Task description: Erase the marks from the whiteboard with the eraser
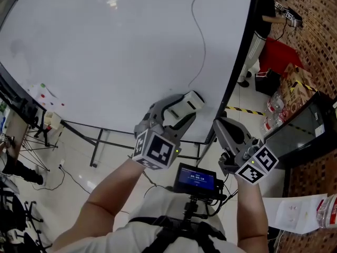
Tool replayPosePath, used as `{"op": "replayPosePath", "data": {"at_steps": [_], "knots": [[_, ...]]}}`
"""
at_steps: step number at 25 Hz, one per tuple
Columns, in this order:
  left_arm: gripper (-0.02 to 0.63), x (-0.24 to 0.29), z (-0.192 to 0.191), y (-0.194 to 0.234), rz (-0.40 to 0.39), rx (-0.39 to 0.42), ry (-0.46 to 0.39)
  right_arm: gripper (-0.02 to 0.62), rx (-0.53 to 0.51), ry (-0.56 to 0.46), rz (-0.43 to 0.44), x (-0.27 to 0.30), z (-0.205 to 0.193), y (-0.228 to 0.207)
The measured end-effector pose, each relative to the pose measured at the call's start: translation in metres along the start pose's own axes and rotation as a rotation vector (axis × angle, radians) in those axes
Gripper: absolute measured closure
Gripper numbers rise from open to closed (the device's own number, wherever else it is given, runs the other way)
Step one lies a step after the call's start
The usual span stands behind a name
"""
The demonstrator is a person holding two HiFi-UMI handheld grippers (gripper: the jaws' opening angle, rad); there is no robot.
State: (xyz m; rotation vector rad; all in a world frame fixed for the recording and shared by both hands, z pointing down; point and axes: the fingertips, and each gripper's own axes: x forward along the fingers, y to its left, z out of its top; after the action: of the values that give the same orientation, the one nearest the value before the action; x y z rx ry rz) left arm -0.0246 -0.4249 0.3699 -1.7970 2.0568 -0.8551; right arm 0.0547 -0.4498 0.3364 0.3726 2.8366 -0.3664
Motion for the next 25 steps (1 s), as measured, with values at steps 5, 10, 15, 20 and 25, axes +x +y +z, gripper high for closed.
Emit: {"op": "replayPosePath", "data": {"at_steps": [5,10,15,20,25], "knots": [[0.371,-0.013,0.038,0.028,0.094,0.081,-0.020,0.584,0.028,-0.036,0.019,0.003,0.008,0.001],[0.373,-0.013,0.025,0.021,0.129,0.175,0.028,0.584,-0.014,-0.030,0.023,0.013,0.012,0.002],[0.373,-0.009,0.020,0.015,0.114,0.194,0.055,0.584,-0.097,0.013,0.013,0.021,0.020,-0.001],[0.371,-0.018,0.056,0.040,0.162,0.285,0.001,0.584,-0.096,-0.005,0.029,0.024,0.027,0.006],[0.371,-0.026,0.082,0.063,0.202,0.336,-0.046,0.584,-0.126,-0.004,0.057,0.036,0.033,0.015]]}}
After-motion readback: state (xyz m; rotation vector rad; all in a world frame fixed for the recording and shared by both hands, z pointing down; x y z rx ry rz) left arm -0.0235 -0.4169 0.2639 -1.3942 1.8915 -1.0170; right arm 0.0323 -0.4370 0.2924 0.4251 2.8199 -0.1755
